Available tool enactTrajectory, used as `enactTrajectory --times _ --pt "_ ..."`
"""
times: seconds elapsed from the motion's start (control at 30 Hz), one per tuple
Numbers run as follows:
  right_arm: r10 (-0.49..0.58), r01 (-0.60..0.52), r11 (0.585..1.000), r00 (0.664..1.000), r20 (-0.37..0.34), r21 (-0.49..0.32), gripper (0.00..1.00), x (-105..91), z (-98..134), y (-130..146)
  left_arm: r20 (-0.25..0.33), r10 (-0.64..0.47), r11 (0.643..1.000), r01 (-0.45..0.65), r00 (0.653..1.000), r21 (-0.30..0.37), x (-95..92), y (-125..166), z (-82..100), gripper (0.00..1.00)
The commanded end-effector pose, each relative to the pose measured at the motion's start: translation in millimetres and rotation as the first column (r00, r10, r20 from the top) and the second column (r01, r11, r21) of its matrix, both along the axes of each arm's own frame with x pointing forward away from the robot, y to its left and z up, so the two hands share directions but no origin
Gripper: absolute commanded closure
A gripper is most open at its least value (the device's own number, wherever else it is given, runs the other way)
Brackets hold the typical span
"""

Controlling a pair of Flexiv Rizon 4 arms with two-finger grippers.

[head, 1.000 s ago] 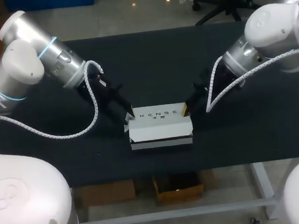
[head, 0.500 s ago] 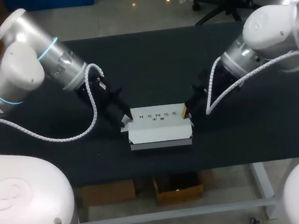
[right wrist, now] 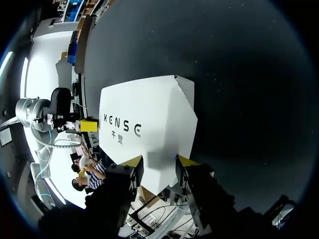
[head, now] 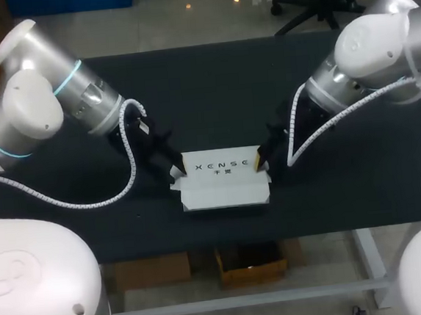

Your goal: Assemble the packaging by folding the flat box into shape, placing the metal phone stand inside, and closing the box properly

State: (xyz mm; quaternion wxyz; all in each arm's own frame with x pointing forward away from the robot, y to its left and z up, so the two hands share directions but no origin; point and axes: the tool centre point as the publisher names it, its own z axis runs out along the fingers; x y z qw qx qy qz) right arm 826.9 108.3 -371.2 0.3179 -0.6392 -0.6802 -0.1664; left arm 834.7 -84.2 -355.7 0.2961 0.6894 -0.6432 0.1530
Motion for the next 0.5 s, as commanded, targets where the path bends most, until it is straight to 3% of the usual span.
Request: enactTrajectory --times 0.03,0.5 --pt "0.000 0.000 1.000 1.000 0.012 -0.003 0.60 -1.5 -3 4 0.012 -0.003 1.000 0.002 1.000 0.002 -1.9 -2 -3.2 0.57" --pt "-0.010 0.009 1.000 0.999 0.053 0.003 0.57 -5.0 -4 4 0.053 -0.002 1.000 0.002 0.999 -0.010 -7.0 -5 -14.2 0.58"
